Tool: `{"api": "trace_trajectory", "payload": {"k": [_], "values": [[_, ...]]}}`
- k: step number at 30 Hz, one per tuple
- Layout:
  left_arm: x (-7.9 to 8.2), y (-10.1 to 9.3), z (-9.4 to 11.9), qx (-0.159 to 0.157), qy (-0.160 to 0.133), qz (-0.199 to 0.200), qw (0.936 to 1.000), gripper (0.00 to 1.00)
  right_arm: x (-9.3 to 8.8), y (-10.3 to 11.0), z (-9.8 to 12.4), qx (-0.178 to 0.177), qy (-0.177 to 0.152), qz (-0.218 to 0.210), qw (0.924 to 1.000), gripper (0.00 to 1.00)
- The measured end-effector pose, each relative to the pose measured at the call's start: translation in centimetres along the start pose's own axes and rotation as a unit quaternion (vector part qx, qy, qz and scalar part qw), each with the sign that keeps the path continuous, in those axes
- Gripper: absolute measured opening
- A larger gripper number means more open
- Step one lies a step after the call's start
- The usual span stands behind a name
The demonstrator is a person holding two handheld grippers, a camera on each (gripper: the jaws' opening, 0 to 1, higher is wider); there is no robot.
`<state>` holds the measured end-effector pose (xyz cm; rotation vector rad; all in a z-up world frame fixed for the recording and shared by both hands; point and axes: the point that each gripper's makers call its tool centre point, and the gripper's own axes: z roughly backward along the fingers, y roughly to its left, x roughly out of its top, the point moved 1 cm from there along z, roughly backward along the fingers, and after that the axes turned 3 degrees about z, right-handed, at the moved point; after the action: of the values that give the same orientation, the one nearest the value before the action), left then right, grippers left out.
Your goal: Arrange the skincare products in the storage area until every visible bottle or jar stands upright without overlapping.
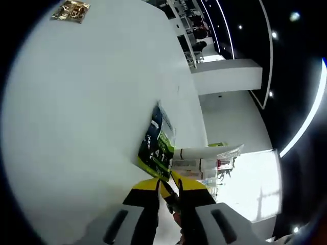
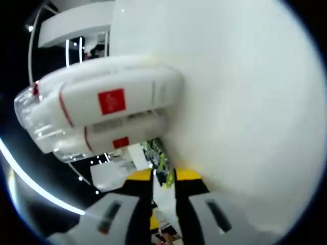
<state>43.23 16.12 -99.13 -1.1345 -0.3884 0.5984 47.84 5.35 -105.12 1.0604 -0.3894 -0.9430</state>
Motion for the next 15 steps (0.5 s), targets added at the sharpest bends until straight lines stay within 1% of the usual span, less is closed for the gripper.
{"api": "trace_trajectory", "payload": {"k": [2,4,6,7,8,10,12,13,14,15], "values": [[-0.2,-0.4,0.9,-0.009,-0.002,0.000,1.0000,0.14,0.2,0.1,0.5,0.000,-0.004,0.000,1.0000,0.21],[-0.3,-0.9,2.4,-0.015,-0.007,-0.011,0.9998,0.14,0.0,0.7,1.7,0.012,-0.007,-0.004,0.9999,0.18],[-0.4,-1.1,3.9,-0.014,-0.014,-0.028,0.9994,0.15,-0.1,1.5,2.8,0.016,-0.011,0.015,0.9997,0.18],[-0.4,-1.1,4.2,-0.013,-0.016,-0.031,0.9993,0.16,-0.2,1.6,3.1,0.018,-0.012,0.020,0.9996,0.18],[-0.4,-1.1,5.1,-0.013,-0.021,-0.038,0.9990,0.17,-0.2,1.9,3.7,0.022,-0.012,0.025,0.9994,0.19],[-0.6,-1.2,6.3,-0.014,-0.021,-0.048,0.9985,0.19,-0.5,2.3,4.7,0.031,-0.016,0.025,0.9991,0.22],[-1.2,-1.4,7.8,-0.019,-0.012,-0.074,0.9970,0.23,-0.8,3.4,5.9,0.050,-0.022,0.066,0.9963,0.24],[-1.5,-1.5,8.7,-0.021,-0.007,-0.101,0.9947,0.24,-1.0,3.7,6.4,0.056,-0.022,0.087,0.9944,0.24],[-1.6,-1.4,9.3,-0.014,-0.005,-0.119,0.9927,0.27,-1.0,4.5,7.0,0.075,-0.031,0.110,0.9906,0.24],[-1.7,-1.3,9.9,-0.006,-0.006,-0.136,0.9907,0.30,-1.9,5.0,7.5,0.089,-0.013,0.112,0.9897,0.24]]}}
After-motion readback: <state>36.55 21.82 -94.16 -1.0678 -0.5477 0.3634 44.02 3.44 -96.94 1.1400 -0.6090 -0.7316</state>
